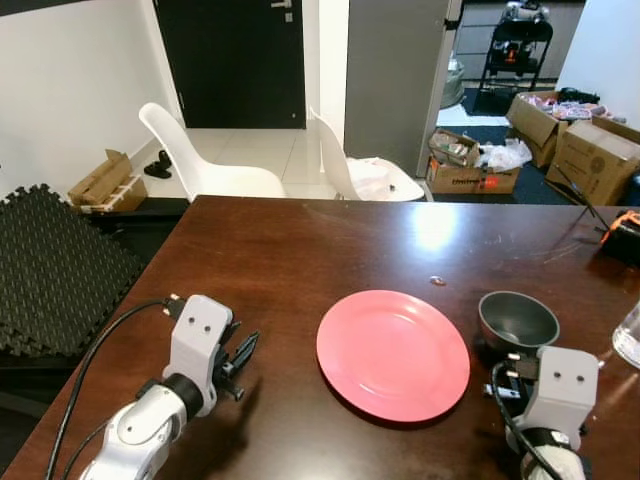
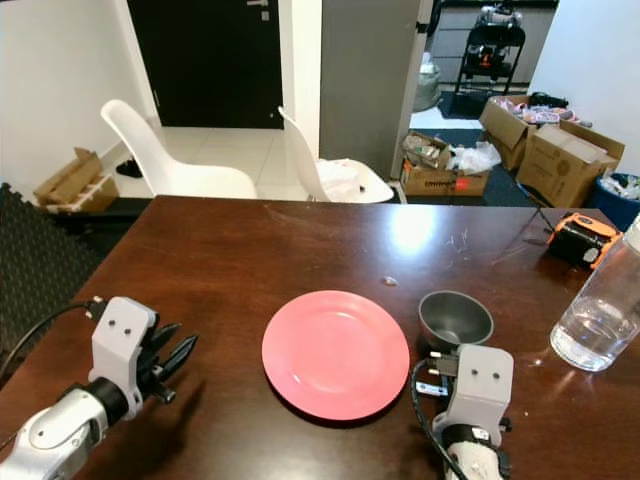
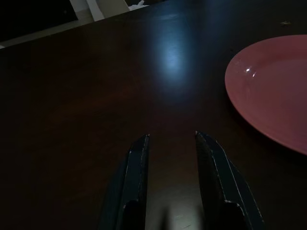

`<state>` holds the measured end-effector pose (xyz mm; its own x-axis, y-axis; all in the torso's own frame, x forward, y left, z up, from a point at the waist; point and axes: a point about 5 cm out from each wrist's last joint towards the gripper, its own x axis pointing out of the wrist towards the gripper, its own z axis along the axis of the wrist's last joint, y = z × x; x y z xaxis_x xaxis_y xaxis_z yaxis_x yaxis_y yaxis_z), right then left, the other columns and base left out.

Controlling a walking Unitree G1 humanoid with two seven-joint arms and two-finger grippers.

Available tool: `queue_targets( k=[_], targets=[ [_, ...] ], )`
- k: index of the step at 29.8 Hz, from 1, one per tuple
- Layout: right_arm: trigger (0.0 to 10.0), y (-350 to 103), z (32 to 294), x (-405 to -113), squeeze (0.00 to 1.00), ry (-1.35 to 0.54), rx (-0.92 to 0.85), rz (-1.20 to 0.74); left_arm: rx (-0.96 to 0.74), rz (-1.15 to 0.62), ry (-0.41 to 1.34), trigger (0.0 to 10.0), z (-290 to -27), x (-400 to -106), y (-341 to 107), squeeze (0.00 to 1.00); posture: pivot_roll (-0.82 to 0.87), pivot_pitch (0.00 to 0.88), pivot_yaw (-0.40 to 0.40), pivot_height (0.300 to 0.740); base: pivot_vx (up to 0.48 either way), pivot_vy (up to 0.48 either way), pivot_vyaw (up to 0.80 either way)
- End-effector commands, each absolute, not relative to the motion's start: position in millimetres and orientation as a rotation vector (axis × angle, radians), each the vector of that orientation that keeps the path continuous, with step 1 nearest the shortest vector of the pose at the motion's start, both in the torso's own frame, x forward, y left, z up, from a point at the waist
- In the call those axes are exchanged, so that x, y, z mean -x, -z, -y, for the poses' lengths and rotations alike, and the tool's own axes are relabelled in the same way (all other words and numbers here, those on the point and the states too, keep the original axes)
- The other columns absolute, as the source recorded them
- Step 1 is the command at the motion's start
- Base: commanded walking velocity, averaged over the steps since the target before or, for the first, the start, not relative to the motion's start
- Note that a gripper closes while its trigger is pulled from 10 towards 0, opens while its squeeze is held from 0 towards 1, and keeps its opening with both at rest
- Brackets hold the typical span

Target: Setting the table

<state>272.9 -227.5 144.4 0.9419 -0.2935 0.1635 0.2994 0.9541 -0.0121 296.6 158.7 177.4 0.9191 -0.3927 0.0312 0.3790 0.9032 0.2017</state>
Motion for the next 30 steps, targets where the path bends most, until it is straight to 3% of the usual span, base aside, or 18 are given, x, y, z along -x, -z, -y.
queue_targets(
  k=[1, 14, 15, 23, 25, 30],
  targets=[
    [10.0, -145, 226, -272, 1.0, 0.3, 0.04, 0.179, -0.202, 0.052, 0.395, 10.0, -161, -296, -175, 0.0, 0.04, 0.148, 0.149, 0.74, 0.0, 0.0, 0.0],
    [10.0, -165, 218, -268, 1.0, 0.319, 0.045, 0.266, -0.2, 0.055, 0.404, 10.0, -159, -297, -174, 0.0, 0.03, 0.137, 0.148, 0.74, 0.0, 0.0, 0.0],
    [10.0, -178, 204, -265, 0.0, 0.294, 0.032, 0.319, -0.199, 0.057, 0.406, 10.0, -158, -298, -174, 0.0, 0.03, 0.134, 0.145, 0.74, 0.0, 0.0, 0.0],
    [10.0, -197, 153, -269, 0.0, 0.07, 0.004, 0.384, -0.183, 0.063, 0.39, 10.0, -154, -301, -173, 0.0, 0.02, 0.127, 0.132, 0.74, 0.0, 0.0, 0.0],
    [10.0, -175, 119, -270, 0.0, -0.14, -0.107, 0.261, -0.153, 0.07, 0.318, 10.0, -156, -299, -172, 0.0, 0.03, 0.126, 0.119, 0.74, 0.0, 0.0, 0.0],
    [10.0, -158, 109, -268, 0.0, -0.165, -0.104, 0.201, -0.115, 0.062, 0.233, 10.0, -162, -293, -167, 0.0, 0.04, 0.127, 0.111, 0.74, 0.0, 0.0, 0.0]
  ],
)
